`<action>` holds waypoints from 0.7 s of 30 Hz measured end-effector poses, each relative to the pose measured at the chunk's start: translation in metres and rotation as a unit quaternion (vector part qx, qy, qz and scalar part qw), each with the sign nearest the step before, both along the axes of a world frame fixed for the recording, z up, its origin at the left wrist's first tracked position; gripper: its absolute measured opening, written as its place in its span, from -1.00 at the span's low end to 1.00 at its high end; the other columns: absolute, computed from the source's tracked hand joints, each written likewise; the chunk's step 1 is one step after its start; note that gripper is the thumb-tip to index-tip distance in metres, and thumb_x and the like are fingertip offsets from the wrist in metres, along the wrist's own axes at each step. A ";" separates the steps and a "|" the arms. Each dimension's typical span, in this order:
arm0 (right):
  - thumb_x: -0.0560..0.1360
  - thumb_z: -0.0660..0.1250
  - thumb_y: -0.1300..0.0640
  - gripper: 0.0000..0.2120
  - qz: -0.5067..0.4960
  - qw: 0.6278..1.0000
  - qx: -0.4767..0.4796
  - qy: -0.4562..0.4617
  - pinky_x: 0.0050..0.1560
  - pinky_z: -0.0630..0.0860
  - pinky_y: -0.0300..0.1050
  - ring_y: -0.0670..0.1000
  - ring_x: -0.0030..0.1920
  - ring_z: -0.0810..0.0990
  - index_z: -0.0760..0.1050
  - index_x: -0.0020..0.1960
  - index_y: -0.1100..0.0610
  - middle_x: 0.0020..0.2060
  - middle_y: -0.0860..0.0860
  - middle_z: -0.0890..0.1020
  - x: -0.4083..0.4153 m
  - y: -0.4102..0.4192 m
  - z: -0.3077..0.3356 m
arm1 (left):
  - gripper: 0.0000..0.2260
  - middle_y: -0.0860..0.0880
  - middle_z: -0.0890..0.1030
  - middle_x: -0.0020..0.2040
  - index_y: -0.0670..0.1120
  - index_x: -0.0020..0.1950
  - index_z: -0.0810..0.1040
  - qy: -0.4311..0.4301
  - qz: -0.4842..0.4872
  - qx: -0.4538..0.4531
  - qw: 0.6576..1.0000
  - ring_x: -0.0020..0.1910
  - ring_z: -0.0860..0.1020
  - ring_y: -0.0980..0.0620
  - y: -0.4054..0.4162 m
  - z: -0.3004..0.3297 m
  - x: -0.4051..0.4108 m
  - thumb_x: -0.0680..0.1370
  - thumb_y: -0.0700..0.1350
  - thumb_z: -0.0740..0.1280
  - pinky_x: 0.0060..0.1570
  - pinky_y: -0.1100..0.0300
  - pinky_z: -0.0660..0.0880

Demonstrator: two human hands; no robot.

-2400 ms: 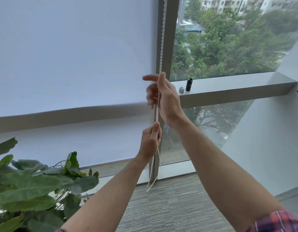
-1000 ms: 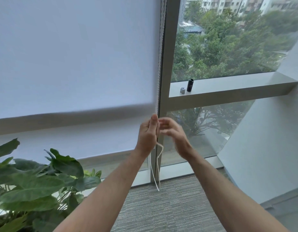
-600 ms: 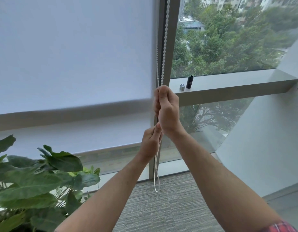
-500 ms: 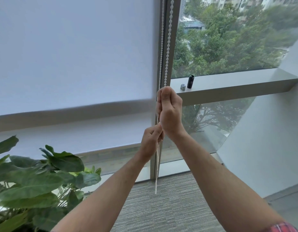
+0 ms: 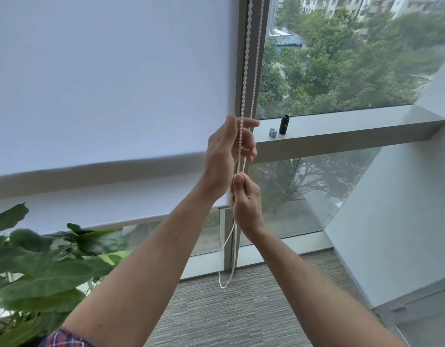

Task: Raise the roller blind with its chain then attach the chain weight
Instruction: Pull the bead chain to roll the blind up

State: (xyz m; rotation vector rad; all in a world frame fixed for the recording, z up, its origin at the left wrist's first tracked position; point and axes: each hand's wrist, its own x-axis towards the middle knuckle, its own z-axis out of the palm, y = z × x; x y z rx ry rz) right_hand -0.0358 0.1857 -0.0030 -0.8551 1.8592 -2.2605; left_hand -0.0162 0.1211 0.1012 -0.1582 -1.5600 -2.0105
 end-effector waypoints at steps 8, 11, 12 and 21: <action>0.62 0.12 -0.11 -0.65 0.021 0.999 0.042 0.002 -0.42 0.24 -0.17 -0.11 -0.45 0.26 0.37 -0.33 -0.10 -0.48 -0.18 0.35 0.006 0.011 -0.026 | -0.59 0.12 0.27 -0.55 0.05 -0.38 0.46 -0.016 0.069 -0.020 0.997 -0.59 0.17 0.14 0.012 -0.015 0.001 0.66 0.03 0.11 -0.59 0.29 0.14; 0.63 0.09 -0.14 -0.67 0.067 0.994 0.087 -0.006 -0.27 0.35 0.00 -0.04 -0.35 0.38 0.48 -0.22 -0.11 -0.37 -0.10 0.45 0.000 0.022 -0.035 | -0.60 0.14 0.28 -0.54 0.06 -0.38 0.45 -0.031 0.092 -0.022 0.995 -0.58 0.19 0.15 0.009 -0.032 0.005 0.64 0.07 0.13 -0.58 0.31 0.15; 0.64 0.06 -0.13 -0.67 0.072 0.992 0.099 -0.013 -0.17 0.43 0.04 -0.01 -0.26 0.49 0.54 -0.12 -0.08 -0.29 -0.04 0.55 -0.004 0.024 -0.034 | -0.61 0.14 0.29 -0.54 0.06 -0.38 0.45 -0.039 0.097 -0.022 0.994 -0.58 0.20 0.15 0.007 -0.038 0.005 0.64 0.07 0.14 -0.57 0.30 0.15; 0.68 -0.01 0.03 -0.63 0.091 0.994 -0.061 -0.015 -0.11 0.57 -0.04 0.12 -0.17 0.62 0.53 0.13 0.16 -0.15 0.19 0.61 -0.022 0.015 0.091 | -0.62 0.05 0.30 -0.51 -0.08 -0.34 0.39 -0.095 0.084 -0.013 0.992 -0.57 0.22 0.18 0.017 -0.085 0.008 0.68 -0.13 0.10 -0.56 0.25 0.13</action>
